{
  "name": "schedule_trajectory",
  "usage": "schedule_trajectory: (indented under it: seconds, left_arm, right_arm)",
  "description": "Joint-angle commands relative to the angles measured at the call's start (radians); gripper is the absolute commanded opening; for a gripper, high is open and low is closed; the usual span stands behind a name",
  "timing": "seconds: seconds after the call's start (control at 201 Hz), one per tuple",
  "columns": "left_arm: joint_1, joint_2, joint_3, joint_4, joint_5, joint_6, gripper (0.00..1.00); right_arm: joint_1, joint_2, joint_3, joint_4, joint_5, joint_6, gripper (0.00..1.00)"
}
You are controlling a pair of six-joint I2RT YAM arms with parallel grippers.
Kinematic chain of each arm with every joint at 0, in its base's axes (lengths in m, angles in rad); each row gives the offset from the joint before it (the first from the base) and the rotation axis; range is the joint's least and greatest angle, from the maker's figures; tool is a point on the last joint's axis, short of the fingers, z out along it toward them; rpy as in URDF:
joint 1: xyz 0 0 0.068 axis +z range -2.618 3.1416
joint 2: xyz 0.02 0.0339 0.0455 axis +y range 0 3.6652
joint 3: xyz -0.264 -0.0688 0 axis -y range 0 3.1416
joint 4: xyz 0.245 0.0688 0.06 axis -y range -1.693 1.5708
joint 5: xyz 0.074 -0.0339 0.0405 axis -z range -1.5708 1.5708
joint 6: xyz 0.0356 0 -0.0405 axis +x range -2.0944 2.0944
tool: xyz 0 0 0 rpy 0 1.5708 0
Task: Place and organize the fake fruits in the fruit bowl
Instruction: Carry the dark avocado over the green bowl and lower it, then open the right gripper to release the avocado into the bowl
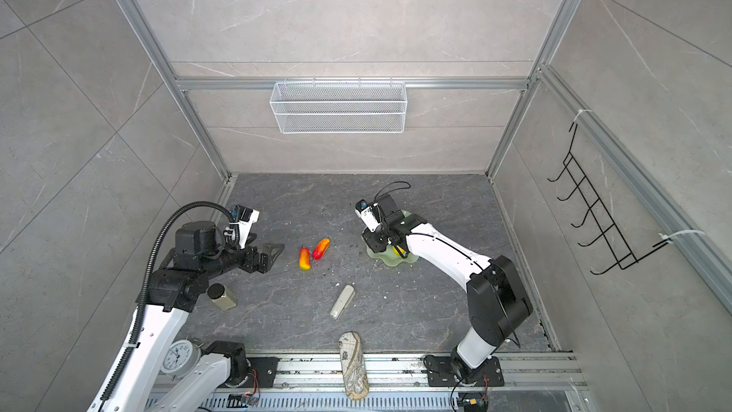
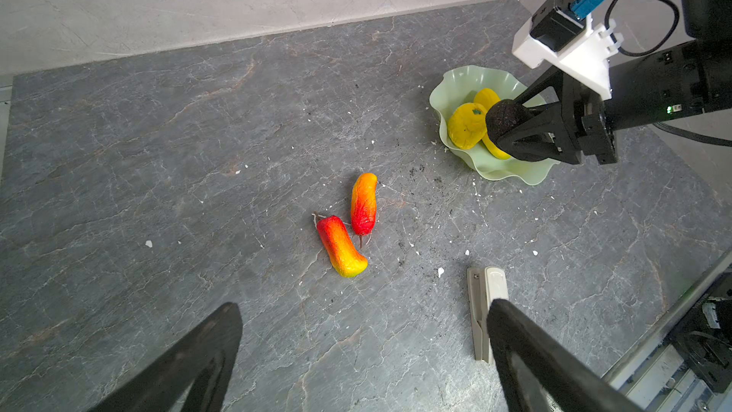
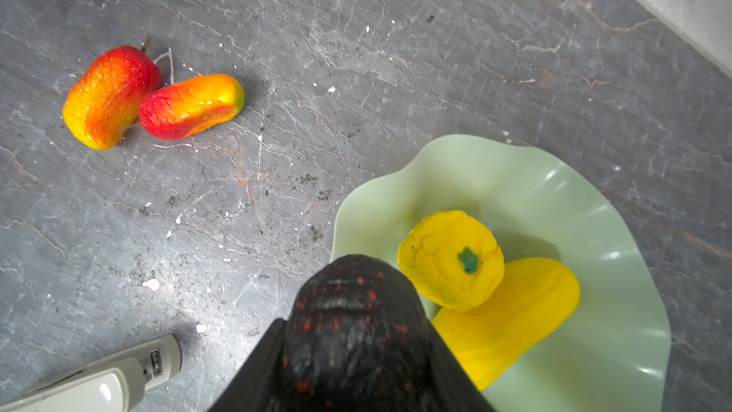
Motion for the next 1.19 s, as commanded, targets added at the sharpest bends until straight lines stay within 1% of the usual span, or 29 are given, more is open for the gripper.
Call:
schedule_trajectory:
  seconds: [0.0, 0.428, 0.906, 1.185]
  left_arm:
    - [0.003, 0.003, 0.000, 0.006, 0.024, 0.018, 1.00]
    - [0.004, 0.005, -0.002, 0.006, 0.023, 0.018, 1.00]
    - [0.004, 0.007, -0.002, 0.006, 0.024, 0.017, 1.00]
    - [0.004, 0.013, -0.001, 0.005, 0.026, 0.018, 1.00]
  right_arm:
    - [-0.006, -0.002, -0.013, 0.003, -0.018, -0.037, 0.36]
    - [-0.034, 0.042, -0.016, 0.007, -0.020, -0.054, 0.36]
    - [-0.038, 0.127, -0.010, 0.000, -0.036, -0.051, 0.37]
    - [-0.043, 0.156, 0.001, -0.006, -0.026, -0.046, 0.43]
